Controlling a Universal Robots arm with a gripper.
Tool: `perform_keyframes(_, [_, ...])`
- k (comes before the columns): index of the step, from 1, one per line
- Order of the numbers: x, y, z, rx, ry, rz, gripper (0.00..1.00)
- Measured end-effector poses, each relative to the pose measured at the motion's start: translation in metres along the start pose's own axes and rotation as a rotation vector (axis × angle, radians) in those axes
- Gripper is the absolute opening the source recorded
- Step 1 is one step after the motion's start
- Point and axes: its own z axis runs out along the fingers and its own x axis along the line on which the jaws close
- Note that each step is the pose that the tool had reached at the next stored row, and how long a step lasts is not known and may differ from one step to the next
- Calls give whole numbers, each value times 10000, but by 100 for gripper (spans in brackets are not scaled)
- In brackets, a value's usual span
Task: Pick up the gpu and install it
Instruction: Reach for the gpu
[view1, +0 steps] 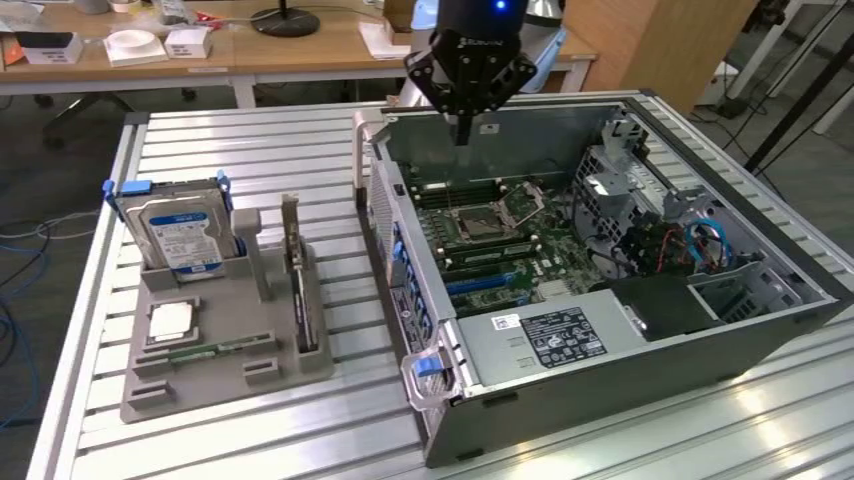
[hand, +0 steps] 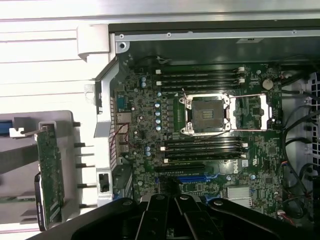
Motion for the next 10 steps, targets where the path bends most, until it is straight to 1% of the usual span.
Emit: perform_keyframes(10, [62,-5,-2,0,0,0,11])
